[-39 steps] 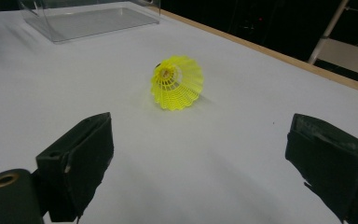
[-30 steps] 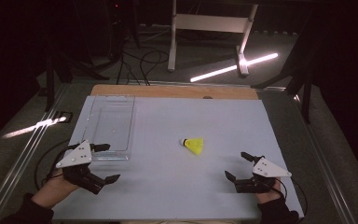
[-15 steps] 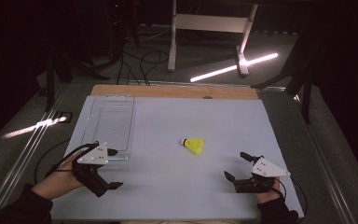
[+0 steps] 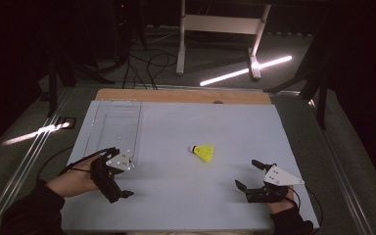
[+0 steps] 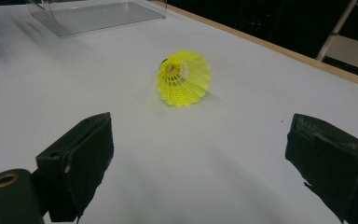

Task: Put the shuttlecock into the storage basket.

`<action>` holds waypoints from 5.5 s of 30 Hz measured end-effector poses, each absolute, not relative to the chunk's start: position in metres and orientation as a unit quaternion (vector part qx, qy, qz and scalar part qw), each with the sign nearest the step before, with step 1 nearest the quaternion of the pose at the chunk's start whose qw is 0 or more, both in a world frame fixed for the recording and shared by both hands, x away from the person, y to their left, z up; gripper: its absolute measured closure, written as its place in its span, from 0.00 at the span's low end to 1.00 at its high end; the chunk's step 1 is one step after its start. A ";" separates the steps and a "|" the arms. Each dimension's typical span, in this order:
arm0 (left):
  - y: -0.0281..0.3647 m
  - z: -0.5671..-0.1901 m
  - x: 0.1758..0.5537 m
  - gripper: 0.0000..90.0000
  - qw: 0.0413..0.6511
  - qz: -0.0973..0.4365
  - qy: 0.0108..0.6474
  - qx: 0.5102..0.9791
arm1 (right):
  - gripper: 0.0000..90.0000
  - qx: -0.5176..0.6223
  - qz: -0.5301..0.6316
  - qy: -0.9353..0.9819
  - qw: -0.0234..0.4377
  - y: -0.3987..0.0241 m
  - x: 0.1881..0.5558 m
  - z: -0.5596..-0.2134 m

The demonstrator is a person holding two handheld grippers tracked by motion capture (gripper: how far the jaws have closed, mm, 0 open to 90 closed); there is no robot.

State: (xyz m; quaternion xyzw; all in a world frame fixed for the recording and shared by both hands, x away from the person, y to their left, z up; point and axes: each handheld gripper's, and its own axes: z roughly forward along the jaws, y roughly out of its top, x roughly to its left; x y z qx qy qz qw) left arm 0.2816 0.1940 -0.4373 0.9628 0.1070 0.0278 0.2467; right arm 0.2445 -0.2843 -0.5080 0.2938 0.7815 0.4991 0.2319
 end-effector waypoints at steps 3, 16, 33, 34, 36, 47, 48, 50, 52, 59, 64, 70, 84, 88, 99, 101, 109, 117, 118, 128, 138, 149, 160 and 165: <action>0.187 -0.440 0.283 0.00 0.232 0.015 0.090 0.968 | 0.09 0.293 0.499 0.782 0.230 -0.284 0.245 -0.508; 0.159 -0.441 0.294 0.00 0.191 -0.036 0.057 0.979 | 0.09 0.291 0.500 0.783 0.227 -0.283 0.244 -0.508; 0.113 -0.431 0.315 0.01 0.227 -0.021 -0.015 0.973 | 0.09 0.288 0.501 0.784 0.225 -0.283 0.244 -0.509; 0.112 -0.430 0.316 0.01 0.226 -0.018 -0.017 0.974 | 0.09 0.288 0.503 0.784 0.223 -0.283 0.244 -0.509; 0.108 -0.429 0.319 0.01 0.232 -0.015 -0.017 0.972 | 0.09 0.289 0.503 0.783 0.224 -0.283 0.244 -0.509; 0.088 -0.426 0.332 0.01 0.255 -0.014 -0.026 0.967 | 0.09 0.289 0.503 0.783 0.225 -0.285 0.244 -0.508; 0.087 -0.426 0.334 0.01 0.256 -0.012 -0.027 0.966 | 0.09 0.288 0.503 0.783 0.226 -0.285 0.244 -0.508; 0.084 -0.425 0.337 0.01 0.265 -0.005 -0.029 0.964 | 0.09 0.289 0.503 0.783 0.226 -0.285 0.244 -0.508; 0.083 -0.423 0.339 0.01 0.295 0.016 -0.061 0.954 | 0.09 0.288 0.502 0.784 0.225 -0.284 0.244 -0.508; 0.071 -0.417 0.350 0.01 0.306 0.021 -0.067 0.949 | 0.09 0.287 0.504 0.783 0.225 -0.285 0.245 -0.509; 0.065 -0.417 0.357 0.01 0.304 0.027 -0.074 0.949 | 0.09 0.286 0.505 0.783 0.224 -0.285 0.245 -0.509; 0.058 -0.415 0.369 0.01 0.332 0.030 -0.075 0.940 | 0.09 0.288 0.505 0.783 0.221 -0.285 0.245 -0.509; 0.032 -0.417 0.403 0.01 0.378 -0.015 -0.054 0.924 | 0.09 0.283 0.507 0.784 0.219 -0.285 0.245 -0.509; 0.024 -0.425 0.410 0.01 0.374 -0.011 -0.055 0.926 | 0.09 0.282 0.508 0.785 0.217 -0.285 0.244 -0.510; 0.021 -0.463 0.427 0.01 0.366 -0.027 -0.057 0.928 | 0.09 0.280 0.509 0.786 0.211 -0.284 0.245 -0.511; 0.021 -0.468 0.428 0.01 0.361 -0.030 -0.054 0.931 | 0.09 0.280 0.508 0.787 0.212 -0.284 0.245 -0.511; 0.021 -0.492 0.434 0.06 0.341 -0.032 -0.043 0.938 | 0.09 0.280 0.508 0.787 0.210 -0.284 0.245 -0.511; 0.023 -0.511 0.438 0.19 0.301 -0.024 -0.040 0.952 | 0.09 0.281 0.509 0.787 0.209 -0.283 0.245 -0.511; 0.024 -0.512 0.439 0.21 0.303 -0.029 -0.039 0.952 | 0.09 0.280 0.508 0.787 0.210 -0.283 0.245 -0.511; 0.022 -0.518 0.441 0.44 0.284 -0.007 -0.052 0.957 | 0.09 0.281 0.508 0.788 0.205 -0.283 0.245 -0.512; 0.019 -0.519 0.442 0.68 0.278 -0.005 -0.058 0.959 | 0.10 0.280 0.508 0.789 0.204 -0.283 0.245 -0.512; 0.019 -0.518 0.442 0.71 0.274 -0.019 -0.059 0.960 | 0.10 0.279 0.508 0.789 0.206 -0.283 0.245 -0.512; 0.017 -0.502 0.438 0.71 0.279 -0.021 -0.051 0.959 | 0.10 0.279 0.508 0.788 0.207 -0.283 0.245 -0.512; 0.017 -0.491 0.433 0.71 0.292 -0.021 -0.047 0.955 | 0.10 0.280 0.508 0.788 0.207 -0.283 0.245 -0.511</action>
